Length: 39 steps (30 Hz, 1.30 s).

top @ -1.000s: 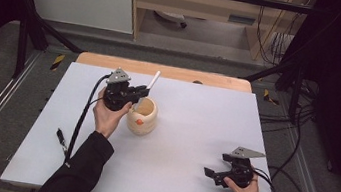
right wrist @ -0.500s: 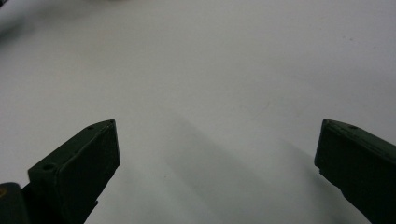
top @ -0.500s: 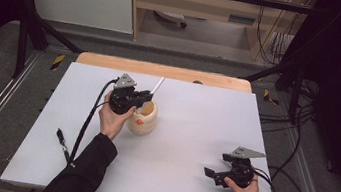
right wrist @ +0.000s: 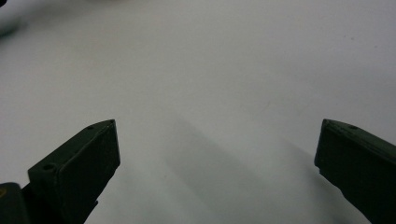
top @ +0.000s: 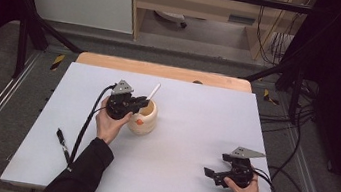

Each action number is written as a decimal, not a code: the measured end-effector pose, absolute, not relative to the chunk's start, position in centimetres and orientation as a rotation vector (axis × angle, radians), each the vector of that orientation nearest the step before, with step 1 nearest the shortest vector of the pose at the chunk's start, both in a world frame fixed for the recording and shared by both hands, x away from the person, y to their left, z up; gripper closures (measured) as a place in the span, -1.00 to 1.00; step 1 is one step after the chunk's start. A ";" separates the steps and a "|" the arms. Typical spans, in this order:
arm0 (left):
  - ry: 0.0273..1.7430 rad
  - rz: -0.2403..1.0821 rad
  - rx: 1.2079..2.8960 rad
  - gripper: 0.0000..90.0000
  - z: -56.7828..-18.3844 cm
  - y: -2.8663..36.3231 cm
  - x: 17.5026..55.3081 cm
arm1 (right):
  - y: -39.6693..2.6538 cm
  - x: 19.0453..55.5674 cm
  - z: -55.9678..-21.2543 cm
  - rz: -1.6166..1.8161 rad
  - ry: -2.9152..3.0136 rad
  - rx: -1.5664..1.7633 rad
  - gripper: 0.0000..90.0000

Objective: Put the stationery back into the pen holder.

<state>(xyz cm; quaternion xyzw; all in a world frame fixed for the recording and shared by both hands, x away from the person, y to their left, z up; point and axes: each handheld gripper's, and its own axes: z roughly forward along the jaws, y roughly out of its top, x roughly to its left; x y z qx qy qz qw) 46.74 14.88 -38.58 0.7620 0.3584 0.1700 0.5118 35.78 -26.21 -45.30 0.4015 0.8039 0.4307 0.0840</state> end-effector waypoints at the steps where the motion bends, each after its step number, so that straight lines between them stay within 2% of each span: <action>1: 0.864 0.403 1.825 0.74 -38.6 14.9 46.7 | -26.2 35.8 -45.3 1.286 2.399 1.197 -0.98; 25: 0.862 0.404 1.847 0.73 -39.9 14.4 47.1 | -26.2 35.8 -45.3 1.287 2.400 1.199 -0.98; 27: 0.871 0.406 1.846 0.55 -39.8 14.5 47.2 | -26.2 35.8 -45.3 1.286 2.400 1.196 -0.98; 36: 0.895 0.409 1.881 0.25 -38.6 15.4 46.5 | -26.2 35.8 -45.3 1.289 2.400 1.193 -0.98; 39: 0.901 0.417 1.909 0.09 -38.0 15.8 46.2 | -26.2 35.8 -45.3 1.291 2.396 1.197 -0.98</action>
